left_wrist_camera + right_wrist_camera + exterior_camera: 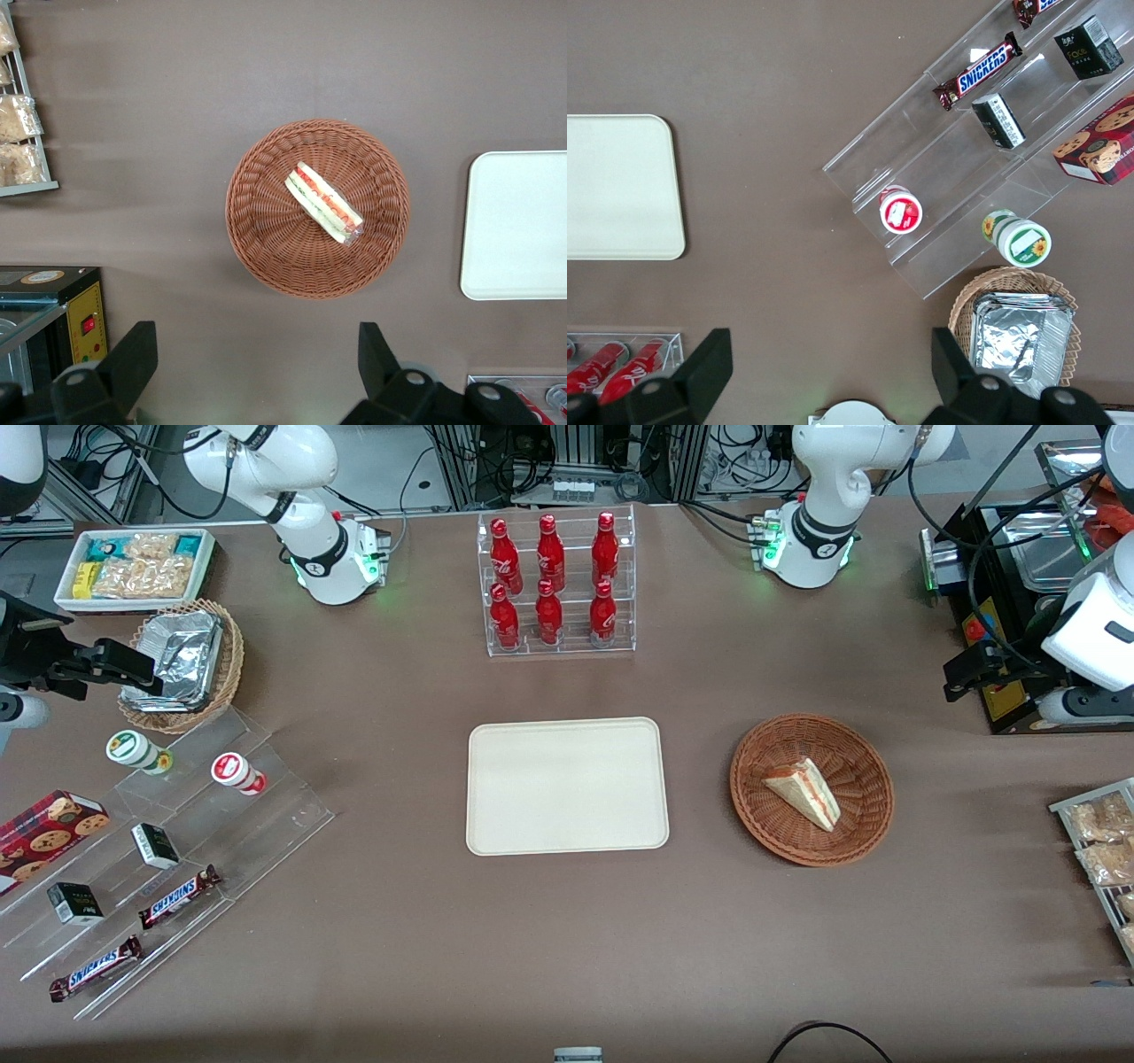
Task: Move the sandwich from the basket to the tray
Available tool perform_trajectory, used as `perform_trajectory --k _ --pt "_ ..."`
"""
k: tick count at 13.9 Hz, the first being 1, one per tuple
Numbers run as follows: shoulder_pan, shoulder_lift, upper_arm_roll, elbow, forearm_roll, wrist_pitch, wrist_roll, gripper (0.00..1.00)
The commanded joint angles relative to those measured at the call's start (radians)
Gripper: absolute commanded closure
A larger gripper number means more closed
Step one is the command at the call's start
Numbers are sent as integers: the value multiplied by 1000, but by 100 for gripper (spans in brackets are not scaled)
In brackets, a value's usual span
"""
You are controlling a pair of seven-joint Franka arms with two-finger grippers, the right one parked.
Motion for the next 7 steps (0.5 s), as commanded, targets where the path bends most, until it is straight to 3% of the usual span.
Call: perform_trajectory --k 1,5,7 --pt "-1 -15 1 3 -4 -14 20 0" --pt "-4 -3 -2 -3 0 -6 12 0" --pt "-7 -12 -4 -79 -1 35 1 0"
